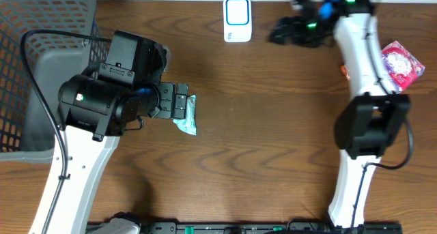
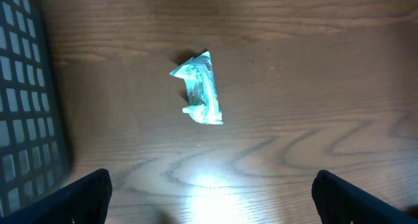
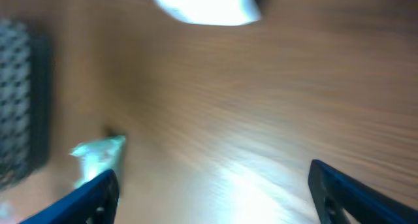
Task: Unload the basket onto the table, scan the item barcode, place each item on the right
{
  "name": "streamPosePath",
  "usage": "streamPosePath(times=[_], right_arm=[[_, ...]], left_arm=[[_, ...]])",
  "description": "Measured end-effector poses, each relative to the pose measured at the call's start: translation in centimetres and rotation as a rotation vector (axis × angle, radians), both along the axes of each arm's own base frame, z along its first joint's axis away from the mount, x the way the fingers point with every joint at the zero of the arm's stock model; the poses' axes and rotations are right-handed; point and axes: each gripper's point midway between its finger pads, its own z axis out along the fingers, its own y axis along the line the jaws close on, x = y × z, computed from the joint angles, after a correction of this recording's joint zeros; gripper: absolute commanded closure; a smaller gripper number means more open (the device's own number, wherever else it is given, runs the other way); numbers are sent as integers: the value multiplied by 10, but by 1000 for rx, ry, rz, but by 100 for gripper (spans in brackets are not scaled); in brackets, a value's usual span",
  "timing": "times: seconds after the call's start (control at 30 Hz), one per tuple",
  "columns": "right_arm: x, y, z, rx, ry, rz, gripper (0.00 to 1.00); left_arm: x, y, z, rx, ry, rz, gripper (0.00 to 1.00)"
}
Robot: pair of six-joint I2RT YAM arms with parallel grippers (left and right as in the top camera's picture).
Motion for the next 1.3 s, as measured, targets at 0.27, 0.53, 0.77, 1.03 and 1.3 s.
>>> streamPosePath(times=[0.27,0.53,0.77,1.03,1.3], right_arm=[[-55,144,-16,93,83,251,12],[-100,205,-49,44,209,293,13],[-123,239,-65,-27,223,260,14],[-157,243,-103,-144,295,244,28],[-166,236,-127,-200,317,220,83]], left_arm=[[0,0,0,0,0,0,2],[0,0,0,0,0,0,2],[0,0,0,0,0,1,2],[0,0,0,0,0,0,2],[0,0,0,0,0,0,2]])
